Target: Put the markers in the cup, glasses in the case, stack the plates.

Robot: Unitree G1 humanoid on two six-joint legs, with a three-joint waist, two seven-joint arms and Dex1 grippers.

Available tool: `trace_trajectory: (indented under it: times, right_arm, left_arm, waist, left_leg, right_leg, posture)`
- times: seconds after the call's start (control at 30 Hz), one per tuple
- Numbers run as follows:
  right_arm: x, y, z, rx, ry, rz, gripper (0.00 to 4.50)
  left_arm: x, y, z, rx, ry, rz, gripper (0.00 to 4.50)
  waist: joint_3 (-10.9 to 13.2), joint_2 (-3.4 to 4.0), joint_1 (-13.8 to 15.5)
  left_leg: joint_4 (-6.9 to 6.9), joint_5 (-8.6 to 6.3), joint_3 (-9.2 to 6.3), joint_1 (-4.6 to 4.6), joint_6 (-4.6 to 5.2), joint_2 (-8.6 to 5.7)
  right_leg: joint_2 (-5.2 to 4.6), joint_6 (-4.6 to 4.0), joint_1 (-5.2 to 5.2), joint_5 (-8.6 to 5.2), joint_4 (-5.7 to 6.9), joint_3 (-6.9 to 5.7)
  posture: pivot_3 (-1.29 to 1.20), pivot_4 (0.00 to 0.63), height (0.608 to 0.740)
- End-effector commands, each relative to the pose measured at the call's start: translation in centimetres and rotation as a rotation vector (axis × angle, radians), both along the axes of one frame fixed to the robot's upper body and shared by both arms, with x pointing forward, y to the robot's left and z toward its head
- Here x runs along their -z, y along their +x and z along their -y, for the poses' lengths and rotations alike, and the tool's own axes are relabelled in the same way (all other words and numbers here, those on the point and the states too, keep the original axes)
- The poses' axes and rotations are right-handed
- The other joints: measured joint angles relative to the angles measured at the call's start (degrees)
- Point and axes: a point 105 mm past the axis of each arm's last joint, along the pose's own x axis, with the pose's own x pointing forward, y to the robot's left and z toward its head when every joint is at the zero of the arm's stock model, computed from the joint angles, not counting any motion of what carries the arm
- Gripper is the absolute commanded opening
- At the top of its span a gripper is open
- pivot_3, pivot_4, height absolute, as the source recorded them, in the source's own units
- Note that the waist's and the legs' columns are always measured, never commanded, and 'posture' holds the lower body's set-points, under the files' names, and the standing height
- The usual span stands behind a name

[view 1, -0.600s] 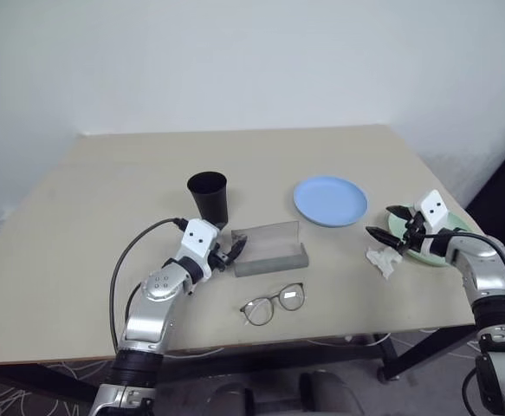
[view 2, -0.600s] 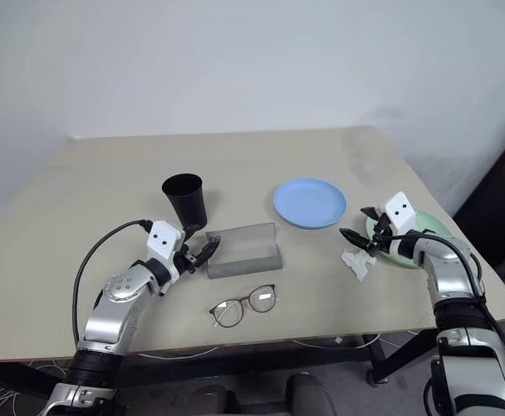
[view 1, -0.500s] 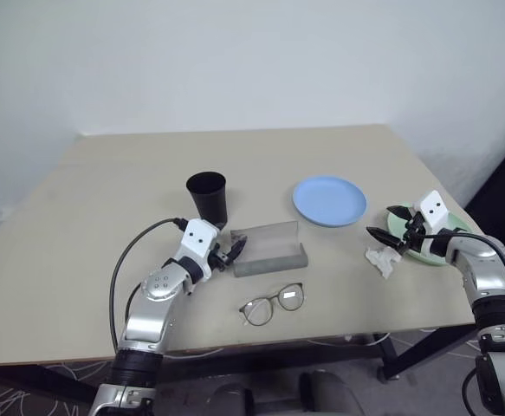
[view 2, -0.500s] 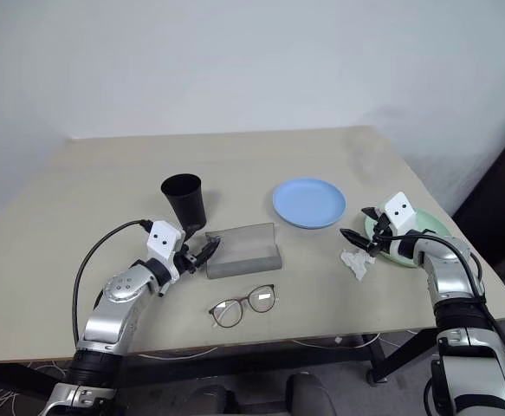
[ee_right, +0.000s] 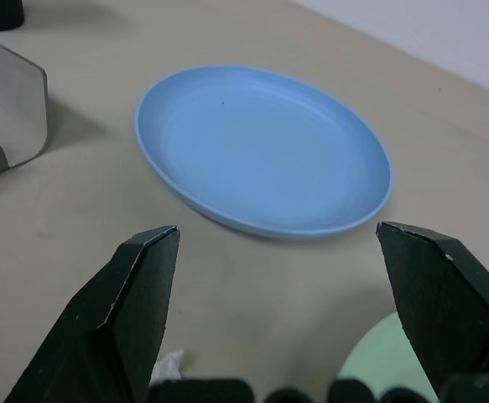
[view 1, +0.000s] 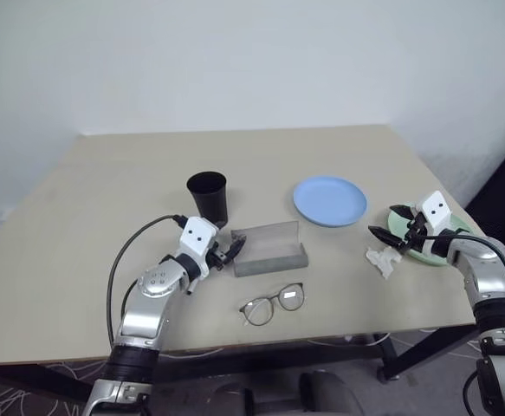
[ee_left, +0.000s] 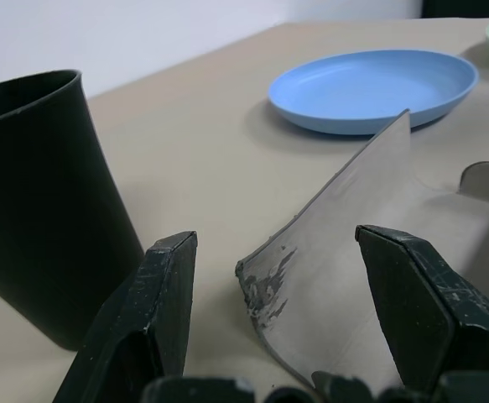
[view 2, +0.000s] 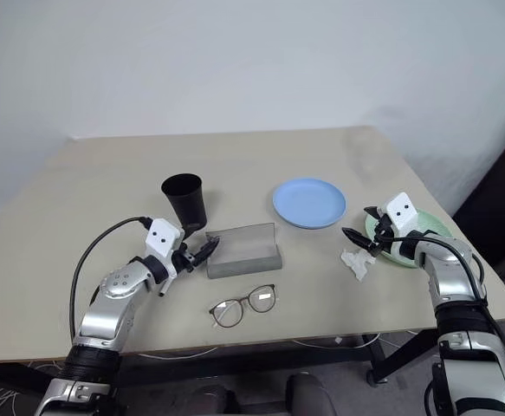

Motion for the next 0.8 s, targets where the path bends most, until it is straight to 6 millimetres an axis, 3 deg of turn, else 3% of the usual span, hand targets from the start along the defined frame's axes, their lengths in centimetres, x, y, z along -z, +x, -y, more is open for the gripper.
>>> trace_trajectory:
  times: [0.03,0.4,0.63,0.8]
  right_arm:
    - [-1.8,0.0,0.5,0.023,-0.02,0.061,4.08]
    - [-1.0,-0.7,1.1,0.088,-0.025,-0.02,4.08]
    - [-1.4,1.0,1.4,0.191,0.068,-0.075,4.08]
    - [-0.6,1.9,1.3,0.249,0.059,-0.14,4.08]
  left_arm:
    - [-1.6,0.4,0.3,0.035,0.0,0.056,3.18]
    - [-2.0,0.8,0.5,0.03,-0.022,0.072,3.18]
    - [-1.8,0.4,1.2,0.04,-0.025,0.066,3.18]
    - [-2.4,0.5,1.5,0.048,-0.04,0.076,3.18]
  waist:
    - [0.0,0.0,0.01]
    - [0.01,0.0,0.0]
    - [0.01,0.0,-0.01]
    - [0.01,0.0,0.05]
  left_leg:
    - [0.0,0.0,0.01,0.0,0.0,0.0]
    - [0.0,-0.05,0.01,0.01,-0.08,0.0]
    - [0.0,-0.04,0.01,0.01,-0.06,0.01]
    - [0.0,-0.01,0.0,-0.02,-0.01,0.01]
  right_leg:
    - [0.0,0.0,0.0,0.0,-0.01,0.0]
    - [-0.01,0.0,0.01,0.0,-0.02,0.0]
    - [0.0,0.0,-0.02,0.0,-0.01,0.0]
    - [0.0,0.0,-0.02,0.0,-0.01,-0.01]
  posture:
    - [0.0,0.0,0.732]
    - [0.0,0.0,0.732]
    - [0.0,0.0,0.732]
    - [0.0,0.0,0.732]
